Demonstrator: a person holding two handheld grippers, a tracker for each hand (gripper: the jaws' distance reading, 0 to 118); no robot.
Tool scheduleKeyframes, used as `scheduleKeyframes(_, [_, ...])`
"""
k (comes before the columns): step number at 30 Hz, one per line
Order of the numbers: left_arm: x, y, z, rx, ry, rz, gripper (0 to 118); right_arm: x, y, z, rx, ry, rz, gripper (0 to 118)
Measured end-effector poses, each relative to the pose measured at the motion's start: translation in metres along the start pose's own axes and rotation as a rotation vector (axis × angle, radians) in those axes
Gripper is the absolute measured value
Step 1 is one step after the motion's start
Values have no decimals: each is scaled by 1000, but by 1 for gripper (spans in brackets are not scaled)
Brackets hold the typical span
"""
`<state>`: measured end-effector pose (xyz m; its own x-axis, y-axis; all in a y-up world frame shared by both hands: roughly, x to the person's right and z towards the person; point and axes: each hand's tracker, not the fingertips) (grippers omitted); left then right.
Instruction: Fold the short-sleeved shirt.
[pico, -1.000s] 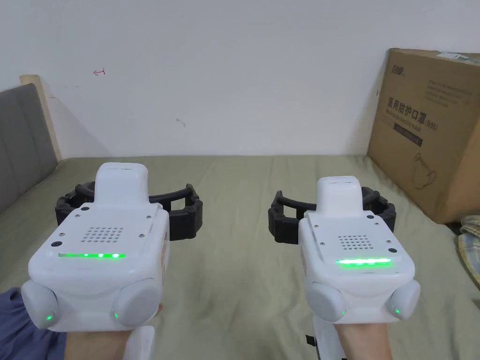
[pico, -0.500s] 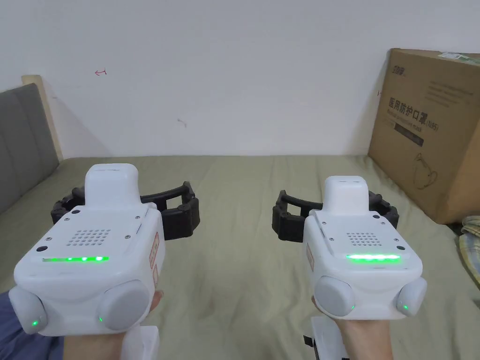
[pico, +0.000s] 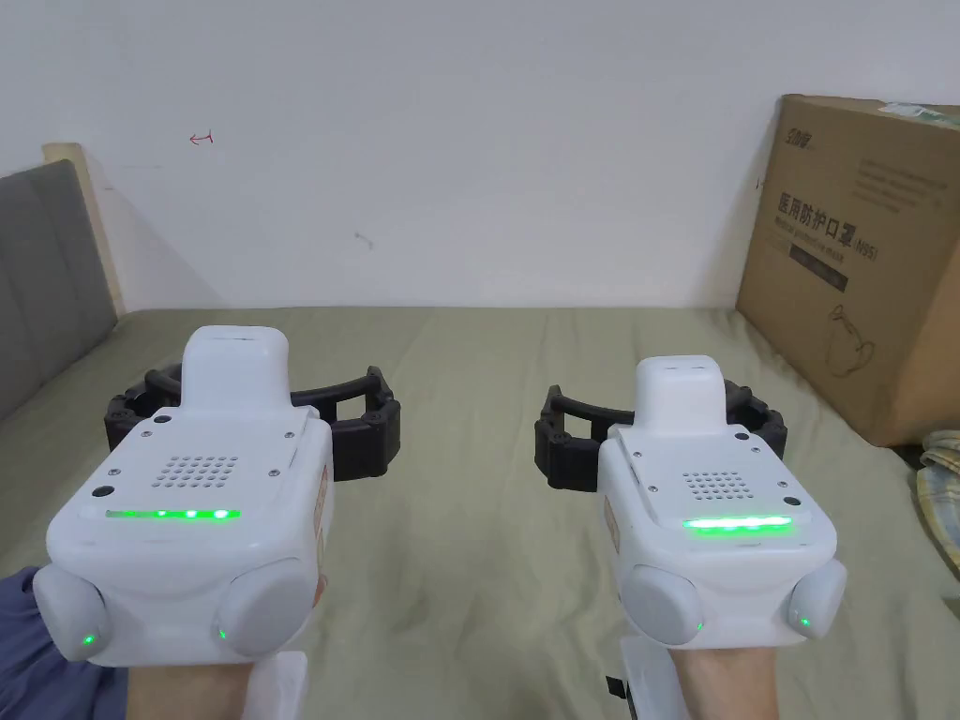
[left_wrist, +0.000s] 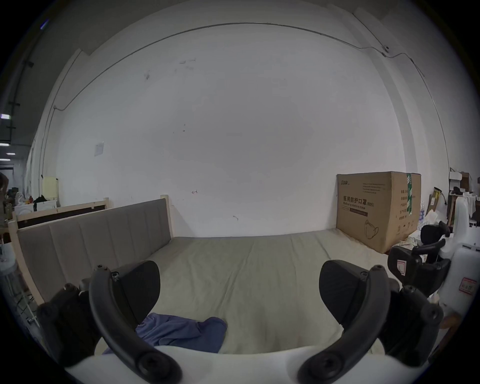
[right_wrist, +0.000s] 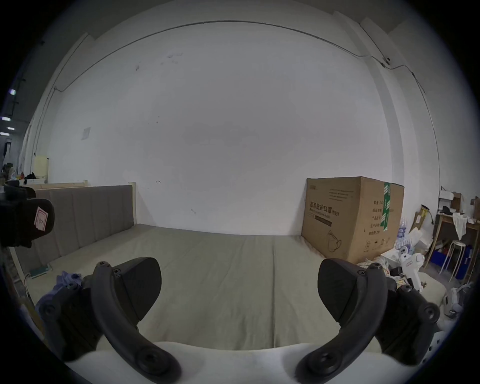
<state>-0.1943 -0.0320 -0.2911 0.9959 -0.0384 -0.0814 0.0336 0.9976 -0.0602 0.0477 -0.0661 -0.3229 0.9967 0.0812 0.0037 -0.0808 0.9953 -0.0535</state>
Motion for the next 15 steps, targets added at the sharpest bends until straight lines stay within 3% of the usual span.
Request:
scheduleKeyframes(9, [-2,-1,0,0,12,-4,118,4,0,-2,-7,-13,-46,118])
scheduleKeyframes(15, [-3,-1,1,-2,12,5,118,3,-2,-2,7,-25,-23,118])
